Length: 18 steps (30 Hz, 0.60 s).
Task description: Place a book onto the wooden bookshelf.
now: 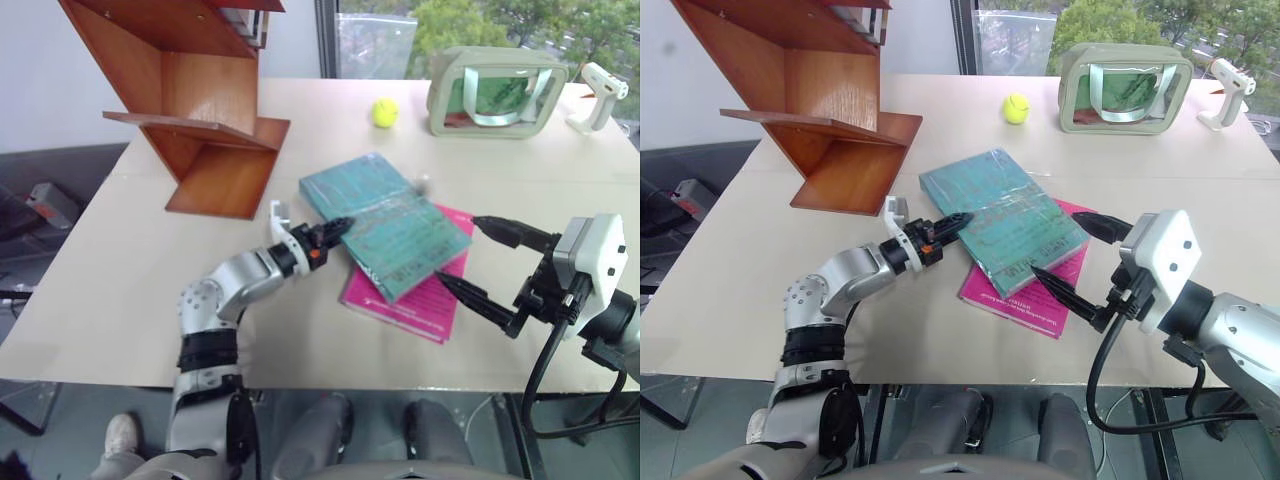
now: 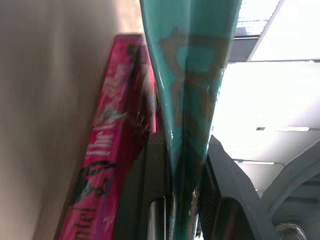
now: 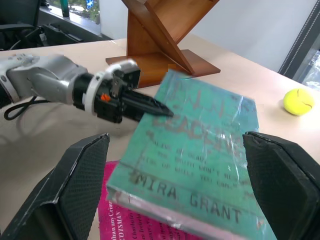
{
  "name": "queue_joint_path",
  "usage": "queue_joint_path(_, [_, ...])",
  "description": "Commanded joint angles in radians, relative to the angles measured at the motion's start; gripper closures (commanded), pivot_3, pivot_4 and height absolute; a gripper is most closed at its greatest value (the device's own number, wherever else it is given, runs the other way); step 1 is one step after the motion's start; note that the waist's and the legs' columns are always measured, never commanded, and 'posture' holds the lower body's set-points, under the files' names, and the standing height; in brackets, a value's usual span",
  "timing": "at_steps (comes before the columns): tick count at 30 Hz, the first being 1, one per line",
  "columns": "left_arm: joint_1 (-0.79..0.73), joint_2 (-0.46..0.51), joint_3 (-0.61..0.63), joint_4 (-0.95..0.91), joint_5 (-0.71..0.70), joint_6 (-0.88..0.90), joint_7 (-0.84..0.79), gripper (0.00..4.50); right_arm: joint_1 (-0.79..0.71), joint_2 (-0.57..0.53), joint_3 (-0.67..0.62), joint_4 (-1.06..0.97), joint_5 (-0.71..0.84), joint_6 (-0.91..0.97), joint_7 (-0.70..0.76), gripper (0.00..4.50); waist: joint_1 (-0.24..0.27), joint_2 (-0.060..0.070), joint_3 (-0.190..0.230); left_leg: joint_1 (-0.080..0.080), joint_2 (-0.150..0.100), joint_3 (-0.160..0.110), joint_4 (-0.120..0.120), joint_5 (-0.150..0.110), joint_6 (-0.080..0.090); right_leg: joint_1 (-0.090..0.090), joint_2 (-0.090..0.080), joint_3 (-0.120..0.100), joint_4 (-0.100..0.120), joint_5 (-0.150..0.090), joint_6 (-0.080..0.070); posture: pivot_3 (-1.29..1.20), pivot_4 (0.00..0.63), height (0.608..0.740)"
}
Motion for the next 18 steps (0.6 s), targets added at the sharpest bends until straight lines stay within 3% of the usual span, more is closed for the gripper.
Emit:
queue_joint_path(1, [-0.111,0.117,0.021,-0.171,-0.010,0.024,-0.178,3.83,-0.020,0.022,-0.053,0.002,0.036,-0.045,-0.010,0.13,0.000,-0.001,0.001,-0.001,0.000,0.000,0.000,0.000,0.000,-0.001,0.000,0.000,0.000,0.000,0.000,0.00,0.150,0.736])
queue_joint_path(2, [-0.128,0.145,0.013,-0.190,0.018,0.026,-0.225,3.83,-0.023,0.026,-0.061,0.003,0.042,-0.050,-0.012,0.13,0.001,-0.002,0.001,-0.001,0.000,0.000,0.000,0.000,0.000,-0.001,0.000,0.000,0.000,0.000,0.000,0.00,0.150,0.736])
queue_joint_path(6, [-0.267,0.368,-0.109,-0.307,0.359,-0.064,-0.618,3.83,-0.049,0.053,-0.113,0.029,0.123,-0.078,-0.041,0.13,0.000,-0.002,0.001,-0.001,-0.001,0.000,-0.001,0.000,0.000,-0.001,0.000,0.000,-0.002,0.000,0.000,0.00,0.150,0.736])
queue_joint_path(11, [-0.350,0.609,-0.355,-0.417,0.923,-0.508,-1.104,3.83,-0.076,0.050,-0.145,0.084,0.142,-0.103,-0.020,0.13,-0.003,0.000,0.001,0.001,0.000,0.002,-0.007,0.000,0.000,0.000,0.000,0.001,-0.009,0.000,0.000,0.00,0.150,0.736])
queue_joint_path(14, [-0.431,0.736,-0.459,-0.318,1.299,-0.911,-1.292,3.83,-0.051,0.036,-0.195,0.112,0.130,-0.119,0.030,0.13,-0.002,0.000,0.001,0.001,0.001,0.002,-0.012,0.000,0.000,0.000,0.000,0.000,-0.013,0.000,-0.001,0.00,0.150,0.736])
queue_joint_path(18, [-0.580,0.879,-0.457,-0.066,1.524,-1.162,-1.418,3.83,0.014,0.026,-0.254,0.130,0.096,-0.131,0.084,0.13,-0.005,0.001,0.002,0.000,0.001,0.001,-0.017,0.002,0.004,-0.001,0.000,-0.001,-0.017,0.000,-0.001,0.00,0.150,0.736])
